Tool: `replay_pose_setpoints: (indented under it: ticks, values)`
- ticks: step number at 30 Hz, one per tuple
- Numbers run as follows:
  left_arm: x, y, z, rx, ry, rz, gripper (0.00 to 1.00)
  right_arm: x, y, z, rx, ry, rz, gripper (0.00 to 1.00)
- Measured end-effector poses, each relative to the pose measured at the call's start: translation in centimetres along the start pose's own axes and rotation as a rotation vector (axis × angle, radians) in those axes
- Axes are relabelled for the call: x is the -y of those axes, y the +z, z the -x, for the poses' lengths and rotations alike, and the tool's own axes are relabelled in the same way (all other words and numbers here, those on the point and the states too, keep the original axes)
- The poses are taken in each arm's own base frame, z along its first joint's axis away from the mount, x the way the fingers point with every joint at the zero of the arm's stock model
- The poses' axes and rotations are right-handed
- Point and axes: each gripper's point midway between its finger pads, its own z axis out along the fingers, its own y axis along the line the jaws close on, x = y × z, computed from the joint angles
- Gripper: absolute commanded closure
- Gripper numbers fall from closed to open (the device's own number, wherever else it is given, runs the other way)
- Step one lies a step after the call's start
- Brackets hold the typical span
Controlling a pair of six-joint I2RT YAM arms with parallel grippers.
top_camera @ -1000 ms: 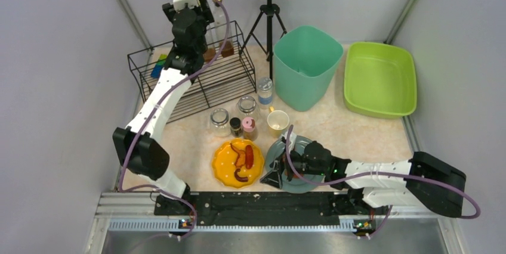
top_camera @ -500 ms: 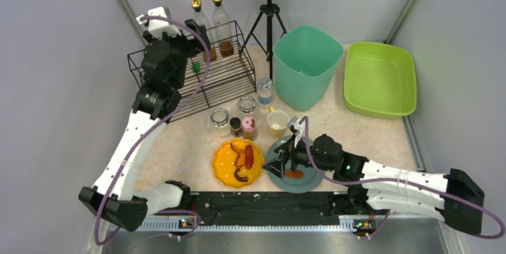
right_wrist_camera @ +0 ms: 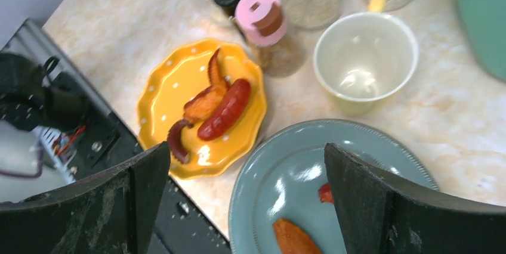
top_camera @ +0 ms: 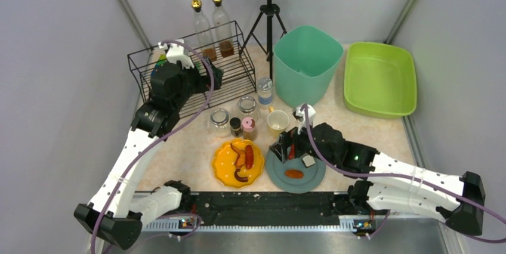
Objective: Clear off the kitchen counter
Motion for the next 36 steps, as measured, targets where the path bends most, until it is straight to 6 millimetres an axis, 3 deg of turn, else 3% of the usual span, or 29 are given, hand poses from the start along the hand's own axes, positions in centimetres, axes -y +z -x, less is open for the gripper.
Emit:
replay_pose_setpoints:
  ticks: [6, 11, 17, 22, 26, 36]
  values:
    - [-0.2, -1.3, -4.7, -0.140, -0.026, -0.030, 0.01, 3.2, 1.2, 2.5, -0.009, 0.004, -0.177, 0.01]
    - [-0.8, -2.4, -7.7, -0.226, -0.034, -0.025, 0.01, 5.5, 2.1, 1.9, -0.049, 0.007, -0.258, 0.01]
    - [-2.9, -2.5, -10.8, -0.303, -0.051, 0.069, 0.01, 4.2, 3.5, 2.4, -0.070, 0.001, -0.204, 0.01]
    - [-4.5, -1.2, -14.3, -0.410, -0.069, 0.157, 0.01, 3.7, 4.0, 2.3, -0.074, 0.001, -0.173, 0.01]
    - [-5.5, 0.1, -17.3, -0.508, -0.074, 0.219, 0.01, 3.5, 4.0, 2.2, -0.077, 0.001, -0.165, 0.01]
    - [-7.4, 1.8, -22.5, -0.666, -0.048, 0.327, 0.01, 3.7, 2.6, 1.4, -0.060, 0.006, -0.143, 0.01]
